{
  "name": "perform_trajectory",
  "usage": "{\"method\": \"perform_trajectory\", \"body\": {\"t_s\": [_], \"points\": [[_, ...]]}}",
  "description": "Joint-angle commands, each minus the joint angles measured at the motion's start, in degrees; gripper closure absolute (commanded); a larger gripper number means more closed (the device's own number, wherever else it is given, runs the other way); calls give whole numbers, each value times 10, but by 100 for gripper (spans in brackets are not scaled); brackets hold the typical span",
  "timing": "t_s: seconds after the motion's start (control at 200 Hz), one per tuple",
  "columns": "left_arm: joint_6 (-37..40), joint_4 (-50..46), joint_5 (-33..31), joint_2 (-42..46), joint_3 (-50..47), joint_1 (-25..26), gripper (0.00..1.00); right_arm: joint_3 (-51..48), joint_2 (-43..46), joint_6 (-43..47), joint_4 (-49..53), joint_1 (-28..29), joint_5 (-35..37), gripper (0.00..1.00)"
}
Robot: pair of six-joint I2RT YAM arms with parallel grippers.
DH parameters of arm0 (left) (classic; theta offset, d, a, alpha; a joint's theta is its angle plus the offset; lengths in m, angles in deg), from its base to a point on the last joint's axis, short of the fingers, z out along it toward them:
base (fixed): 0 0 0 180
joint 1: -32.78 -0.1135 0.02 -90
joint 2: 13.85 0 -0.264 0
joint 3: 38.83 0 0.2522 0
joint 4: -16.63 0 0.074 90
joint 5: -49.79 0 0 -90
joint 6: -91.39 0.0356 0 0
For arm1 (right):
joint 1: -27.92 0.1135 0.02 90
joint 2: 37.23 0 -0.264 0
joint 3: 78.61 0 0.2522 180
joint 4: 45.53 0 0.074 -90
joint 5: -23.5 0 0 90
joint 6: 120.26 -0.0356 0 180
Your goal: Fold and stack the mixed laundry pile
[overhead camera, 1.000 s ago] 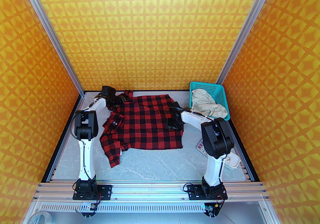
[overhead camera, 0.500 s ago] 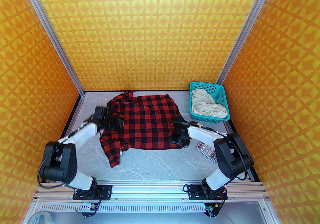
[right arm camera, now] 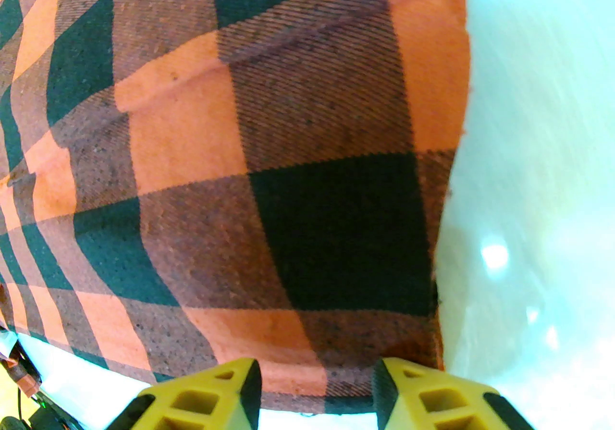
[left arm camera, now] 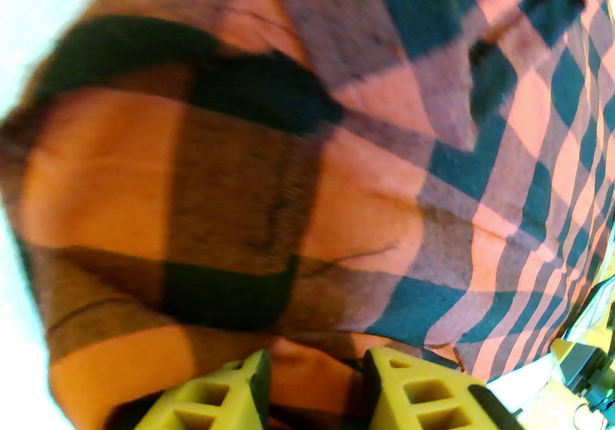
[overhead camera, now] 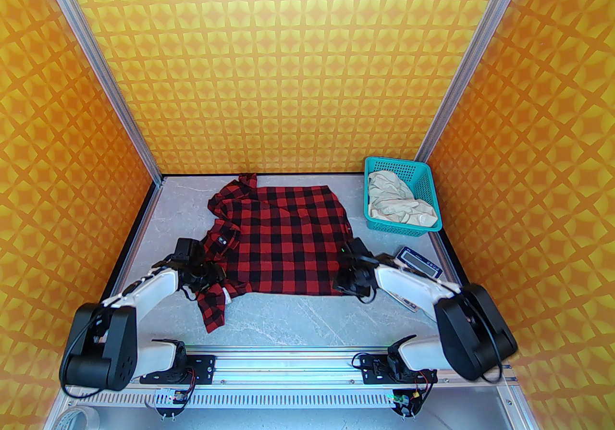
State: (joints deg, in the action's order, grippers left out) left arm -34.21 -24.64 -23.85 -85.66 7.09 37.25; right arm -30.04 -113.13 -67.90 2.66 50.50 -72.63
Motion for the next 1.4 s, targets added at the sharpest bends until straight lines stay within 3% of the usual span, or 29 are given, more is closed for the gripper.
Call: {"method": "perform_trajectory", "body": {"t_s": [0.0, 0.11, 0.21, 0.385, 0.555, 0.645, 0.83, 1.185, 1.29, 1.395], "points": [[-1, -43, -26, 39, 2, -6, 58, -20, 39, -14, 69, -1, 13, 55], [39, -68, -22, 29, 71, 0, 58, 32, 55, 9, 112, 0, 30, 54], [83, -62, -18, -21, 171, 40, 58, 106, 23, 33, 115, -1, 50, 54], [105, 4, 25, -203, 346, 89, 65, 250, -133, 81, 67, -1, 54, 54], [114, 40, 37, -380, 495, 90, 76, 400, -295, 117, 48, -2, 61, 54], [105, 15, 38, -456, 554, 89, 82, 463, -365, 125, 60, -3, 64, 55], [72, 44, 25, -479, 493, 70, 89, 448, -404, 116, 50, -2, 47, 55], [78, 90, 21, -332, 241, 16, 89, 233, -288, 71, 9, 7, 24, 54], [103, 77, 24, -310, 248, 6, 83, 220, -267, 72, 13, 10, 17, 53], [121, 61, 43, -319, 319, 6, 73, 293, -268, 100, 56, 8, 46, 51]]}}
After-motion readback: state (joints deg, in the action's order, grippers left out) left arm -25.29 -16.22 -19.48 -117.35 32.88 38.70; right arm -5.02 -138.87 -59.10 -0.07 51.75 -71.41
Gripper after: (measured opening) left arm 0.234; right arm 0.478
